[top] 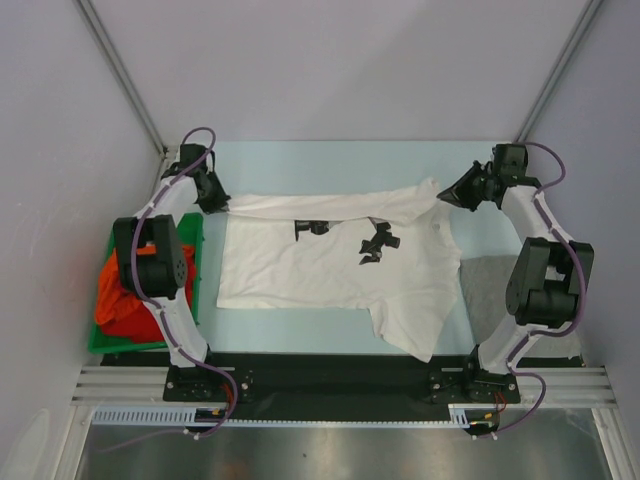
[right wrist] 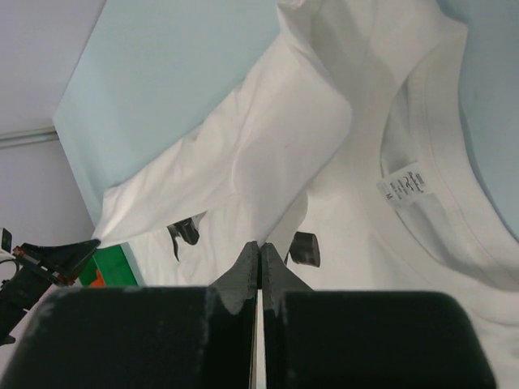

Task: Fold and stack the t-shirts
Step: Fold the tshirt

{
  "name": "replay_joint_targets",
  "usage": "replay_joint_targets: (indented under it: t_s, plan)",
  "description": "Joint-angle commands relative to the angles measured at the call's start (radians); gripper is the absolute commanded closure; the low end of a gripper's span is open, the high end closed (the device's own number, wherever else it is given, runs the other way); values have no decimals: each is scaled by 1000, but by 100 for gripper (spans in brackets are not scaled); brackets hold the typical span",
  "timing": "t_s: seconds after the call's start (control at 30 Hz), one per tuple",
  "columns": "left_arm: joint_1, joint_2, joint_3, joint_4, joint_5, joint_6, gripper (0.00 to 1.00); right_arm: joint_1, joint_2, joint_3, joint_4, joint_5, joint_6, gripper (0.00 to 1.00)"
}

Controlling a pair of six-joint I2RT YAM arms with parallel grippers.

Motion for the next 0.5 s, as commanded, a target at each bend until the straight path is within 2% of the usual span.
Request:
replay_joint_targets:
  t_s: [0.0, 0.13, 0.47]
  plan:
    - [9, 0, -2, -43, 61, 31, 100, -18, -86, -6, -16, -10, -43, 100]
    - [9, 4, -53, -40, 81, 15, 100, -38, -113, -12, -36, -1, -68, 100]
    - [7, 58, -31, -40, 79, 15, 100, -57, -141, -96, -65, -3, -95, 100]
